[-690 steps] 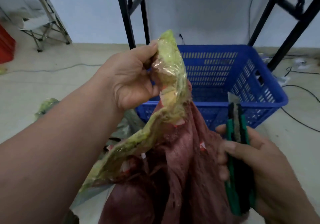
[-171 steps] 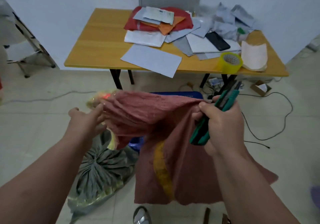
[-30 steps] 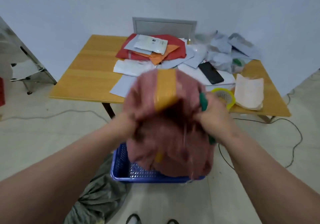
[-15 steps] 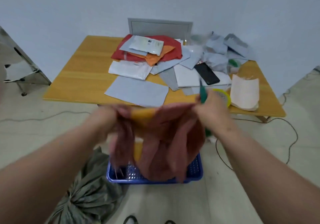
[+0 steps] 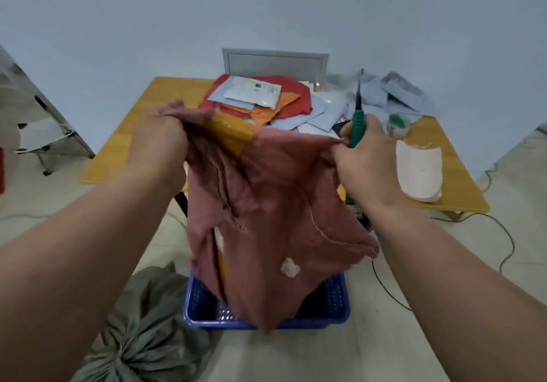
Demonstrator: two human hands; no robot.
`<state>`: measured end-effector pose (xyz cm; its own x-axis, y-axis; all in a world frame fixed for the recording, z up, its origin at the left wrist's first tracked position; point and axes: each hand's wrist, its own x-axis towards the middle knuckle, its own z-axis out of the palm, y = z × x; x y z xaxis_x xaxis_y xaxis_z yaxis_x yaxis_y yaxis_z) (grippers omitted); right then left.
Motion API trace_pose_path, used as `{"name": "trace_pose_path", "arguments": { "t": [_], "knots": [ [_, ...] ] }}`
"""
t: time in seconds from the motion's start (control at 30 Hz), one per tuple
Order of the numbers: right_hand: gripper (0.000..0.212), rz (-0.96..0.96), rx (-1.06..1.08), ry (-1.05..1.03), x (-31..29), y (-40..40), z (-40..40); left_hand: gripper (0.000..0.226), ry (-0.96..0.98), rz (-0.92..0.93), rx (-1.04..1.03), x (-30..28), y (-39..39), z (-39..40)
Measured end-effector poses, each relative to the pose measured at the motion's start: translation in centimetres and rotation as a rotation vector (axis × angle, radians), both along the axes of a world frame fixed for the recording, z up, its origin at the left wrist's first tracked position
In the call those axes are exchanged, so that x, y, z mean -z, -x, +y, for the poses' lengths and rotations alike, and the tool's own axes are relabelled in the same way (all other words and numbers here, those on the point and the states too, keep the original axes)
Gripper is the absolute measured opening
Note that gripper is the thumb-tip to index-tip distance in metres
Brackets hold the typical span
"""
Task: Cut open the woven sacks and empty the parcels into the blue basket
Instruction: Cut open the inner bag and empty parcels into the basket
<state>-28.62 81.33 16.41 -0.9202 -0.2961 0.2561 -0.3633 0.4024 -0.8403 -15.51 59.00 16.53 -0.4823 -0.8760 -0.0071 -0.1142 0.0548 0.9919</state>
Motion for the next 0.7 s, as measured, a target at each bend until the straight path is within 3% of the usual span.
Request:
{"name": "trace_pose_path", "arguments": {
  "t": [0.03,0.07,0.1,0.13,0.2,0.23,0.27,0.33,0.4,0.43,0.47,0.53,0.57,0.6,0.63,0.67,0.7],
  "knots": [
    [0.019,0.027,0.004,0.058,-0.1,-0.1,-0.1,0.047,0.059,0.110,-0.039,-0.9,0.0,-0.1],
    [0.019,0.028,-0.018,-0.013,0.5,-0.5,0.1,0.050,0.138,0.132,-0.029,-0.3,-0.5,0.2],
    [0.019,-0.033,-0.087,-0.162,1.8,-1.0,0.3,0.047,0.182,-0.009,0.033,1.7,-1.9,1.3],
    [0.020,-0.168,-0.196,-0.334,3.4,-1.5,0.6,0.036,0.161,-0.264,0.221,3.2,-3.3,3.7],
    [0.023,-0.354,-0.287,-0.515,5.0,-1.5,1.3,0.013,-0.031,-0.815,0.661,5.6,-5.8,6.5],
    [0.022,-0.329,-0.228,-0.482,4.5,-0.8,1.3,0.018,-0.129,-0.853,0.705,5.4,-5.8,6.1],
    [0.019,-0.248,-0.133,-0.392,3.5,0.0,1.1,0.023,-0.127,-0.763,0.615,5.0,-4.9,4.2],
    [0.016,-0.031,0.044,-0.121,0.3,0.8,0.6,0.030,-0.078,-0.331,0.188,2.3,-2.5,0.2],
    [0.018,0.100,0.031,0.101,-1.3,0.4,0.2,0.034,-0.061,0.093,0.006,-0.6,-0.8,-1.4],
    [0.018,0.102,-0.022,0.041,-1.1,-0.1,0.0,0.031,0.021,0.104,0.028,-0.4,-0.9,-1.0],
    [0.020,0.040,-0.113,-0.125,-0.3,-0.7,-0.1,0.027,0.132,-0.051,0.154,1.1,-1.8,0.2],
    [0.020,-0.158,-0.280,-0.449,2.0,-1.1,0.2,0.022,0.146,-0.692,0.594,3.6,-4.0,3.5],
    [0.018,-0.178,-0.250,-0.455,2.0,-0.7,0.5,0.021,0.072,-0.834,0.674,4.3,-4.6,3.2],
    [0.017,-0.146,-0.158,-0.377,1.3,0.0,0.7,0.022,0.016,-0.802,0.602,3.9,-4.3,2.0],
    [0.017,-0.083,-0.049,-0.227,0.2,0.6,0.7,0.023,0.027,-0.612,0.422,3.2,-3.4,0.4],
    [0.017,0.002,0.031,-0.056,-1.0,0.9,0.7,0.026,0.021,-0.315,0.193,1.9,-2.6,-1.5],
    [0.017,0.083,0.056,0.089,-1.9,0.9,0.7,0.030,0.024,-0.053,0.099,0.7,-1.7,-2.5]
  ]
}}
